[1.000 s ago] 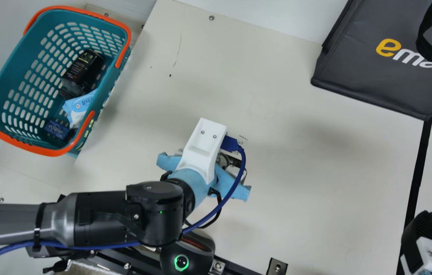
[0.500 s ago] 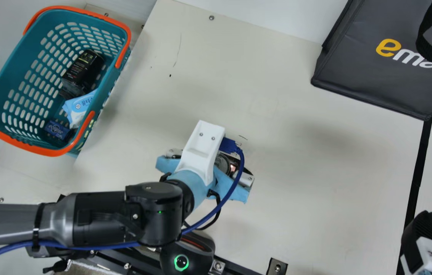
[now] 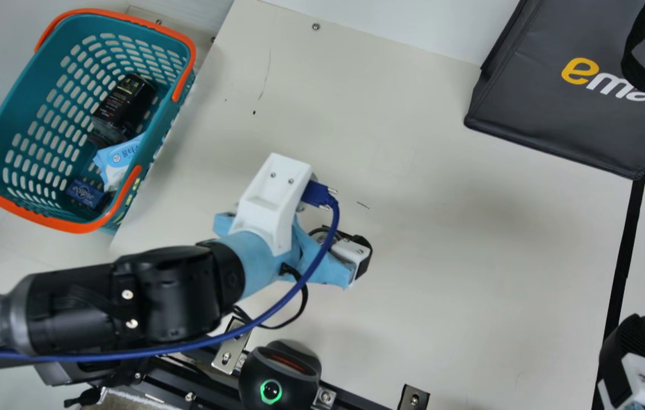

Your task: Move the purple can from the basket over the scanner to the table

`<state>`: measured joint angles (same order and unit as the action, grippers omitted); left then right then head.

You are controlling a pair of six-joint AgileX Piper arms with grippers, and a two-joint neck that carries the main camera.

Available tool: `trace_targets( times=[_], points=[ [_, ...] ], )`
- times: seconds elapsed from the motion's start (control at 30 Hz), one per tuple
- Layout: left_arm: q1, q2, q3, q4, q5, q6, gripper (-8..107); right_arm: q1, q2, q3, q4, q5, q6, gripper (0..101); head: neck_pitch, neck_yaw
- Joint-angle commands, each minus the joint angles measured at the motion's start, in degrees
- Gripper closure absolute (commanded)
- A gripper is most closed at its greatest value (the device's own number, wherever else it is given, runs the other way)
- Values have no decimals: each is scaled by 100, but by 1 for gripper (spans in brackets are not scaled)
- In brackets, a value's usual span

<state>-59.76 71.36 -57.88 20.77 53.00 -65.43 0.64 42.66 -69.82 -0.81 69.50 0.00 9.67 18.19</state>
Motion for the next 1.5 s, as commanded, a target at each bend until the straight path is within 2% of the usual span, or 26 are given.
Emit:
trace_targets(
  times=[0.0,0.27,0.67,0.97,1.17,1.47],
  points=[
    [97,-88,-11,-102,-1,370,9,0,0,0,0,0,0,6,-175,23],
    [340,-291,-18,-428,-25,1062,9,0,0,0,0,0,0,6,-175,23],
    [481,-387,27,-785,-218,1561,9,0,0,0,0,0,0,6,-175,23],
    [540,-447,79,-1014,-317,1878,9,0,0,0,0,0,0,6,-175,-1180],
    [259,-411,208,-842,-347,2074,9,0,0,0,0,0,0,6,-175,-1977],
    [-380,-229,486,-221,-450,1948,9,0,0,0,0,0,0,6,-175,-1977]
  ],
)
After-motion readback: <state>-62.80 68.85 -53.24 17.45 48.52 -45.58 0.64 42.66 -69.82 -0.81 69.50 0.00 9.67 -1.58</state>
